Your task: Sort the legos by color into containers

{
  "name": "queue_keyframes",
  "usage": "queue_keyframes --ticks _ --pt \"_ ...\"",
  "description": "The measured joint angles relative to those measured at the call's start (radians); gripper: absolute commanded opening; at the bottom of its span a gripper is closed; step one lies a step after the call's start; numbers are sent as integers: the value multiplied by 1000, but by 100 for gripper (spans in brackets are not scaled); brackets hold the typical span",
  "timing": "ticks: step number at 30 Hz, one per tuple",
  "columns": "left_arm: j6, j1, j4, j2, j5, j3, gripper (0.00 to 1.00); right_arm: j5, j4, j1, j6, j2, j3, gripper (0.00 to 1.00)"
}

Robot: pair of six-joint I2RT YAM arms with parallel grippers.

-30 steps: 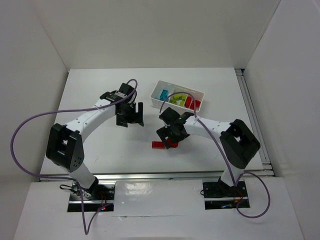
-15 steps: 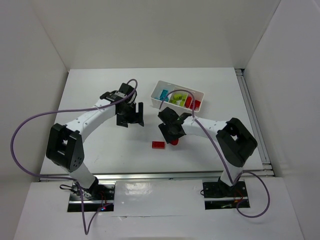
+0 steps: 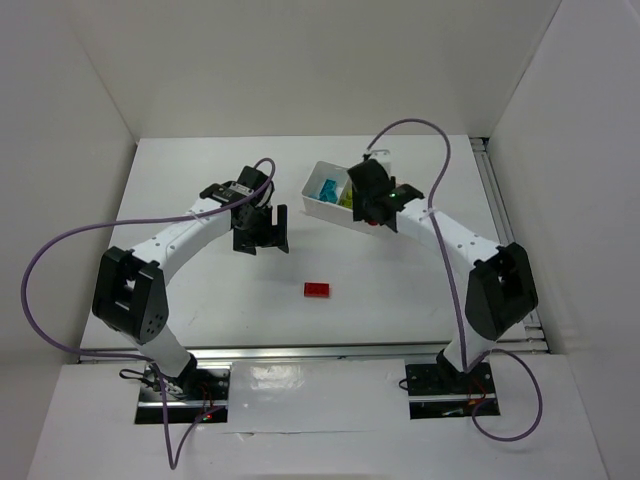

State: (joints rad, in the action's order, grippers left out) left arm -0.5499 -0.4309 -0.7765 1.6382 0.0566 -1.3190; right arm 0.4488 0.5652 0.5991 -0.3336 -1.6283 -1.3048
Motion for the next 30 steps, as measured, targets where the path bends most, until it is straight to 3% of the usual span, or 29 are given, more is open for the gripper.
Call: queue_keyframes --ticks 6,8,12,14,18,22,26,30 --pt "2 0 0 0 0 0 92 56 -40 -161 -39 -52 -43 35" --pt "2 0 0 0 1 0 92 65 -68 -184 -40 -86 -47 56" --pt "2 -2 -1 0 0 0 92 68 -103 -201 -34 -163 -95 82" --pt "2 -6 -1 0 0 0 92 67 -119 -200 -21 -178 -117 84" --pt "3 -10 -1 0 -1 0 92 70 -129 -186 -14 -150 -120 77" --pt "3 -10 -11 0 -23 -2 92 39 -130 -124 -4 -31 -32 74" --pt "-4 14 -25 -4 -44 -15 92 -84 -128 27 28 127 107 86" --pt "-9 63 -39 -33 -77 -19 92 -226 -105 189 60 134 171 96"
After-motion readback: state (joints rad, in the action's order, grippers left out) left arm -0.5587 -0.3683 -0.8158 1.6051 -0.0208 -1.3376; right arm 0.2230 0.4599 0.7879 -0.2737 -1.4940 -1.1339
